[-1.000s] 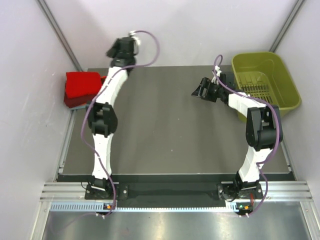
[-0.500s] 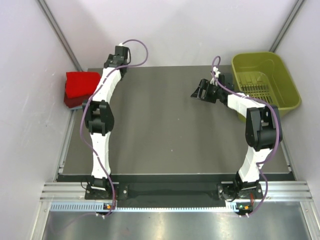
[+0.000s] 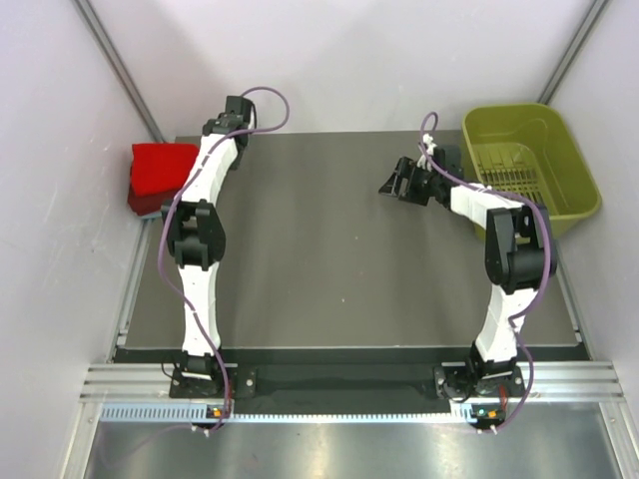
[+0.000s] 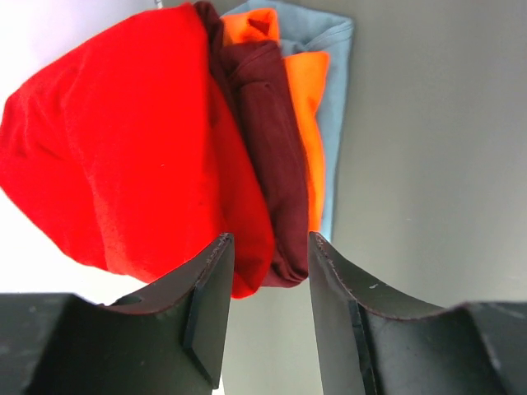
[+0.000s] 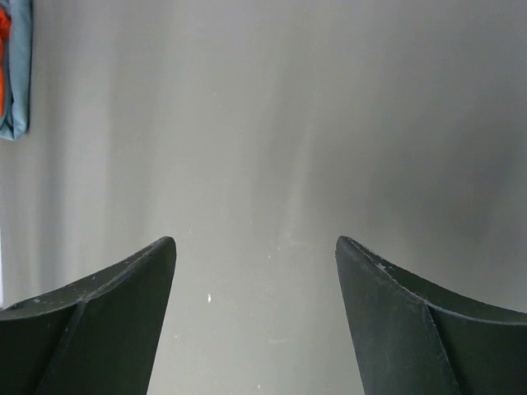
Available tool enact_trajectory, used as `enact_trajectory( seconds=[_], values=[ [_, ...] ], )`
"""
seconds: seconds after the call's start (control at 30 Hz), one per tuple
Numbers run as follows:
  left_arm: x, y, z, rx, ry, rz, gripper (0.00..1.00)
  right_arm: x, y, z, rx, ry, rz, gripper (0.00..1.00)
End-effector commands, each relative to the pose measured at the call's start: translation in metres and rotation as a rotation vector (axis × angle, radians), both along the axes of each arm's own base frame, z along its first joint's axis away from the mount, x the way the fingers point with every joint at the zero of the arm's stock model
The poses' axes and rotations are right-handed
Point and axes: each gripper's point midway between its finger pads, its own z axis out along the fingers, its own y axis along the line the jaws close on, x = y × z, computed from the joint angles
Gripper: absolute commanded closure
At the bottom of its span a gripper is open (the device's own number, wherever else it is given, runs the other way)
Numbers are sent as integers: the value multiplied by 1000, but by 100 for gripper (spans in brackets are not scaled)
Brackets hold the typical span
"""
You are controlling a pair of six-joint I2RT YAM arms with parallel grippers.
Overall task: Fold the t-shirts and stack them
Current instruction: Neatly place the folded tshirt to the corner
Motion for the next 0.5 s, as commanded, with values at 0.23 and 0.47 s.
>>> enact_trajectory(
  seconds=[0.23,0.47],
  values=[
    [-4,19,3,72,8,43,53,34,7,8,80,-42,-6,21],
    [-5,33,-13,101,42,71,53,40,11,4,101,-27,-7,21]
  ],
)
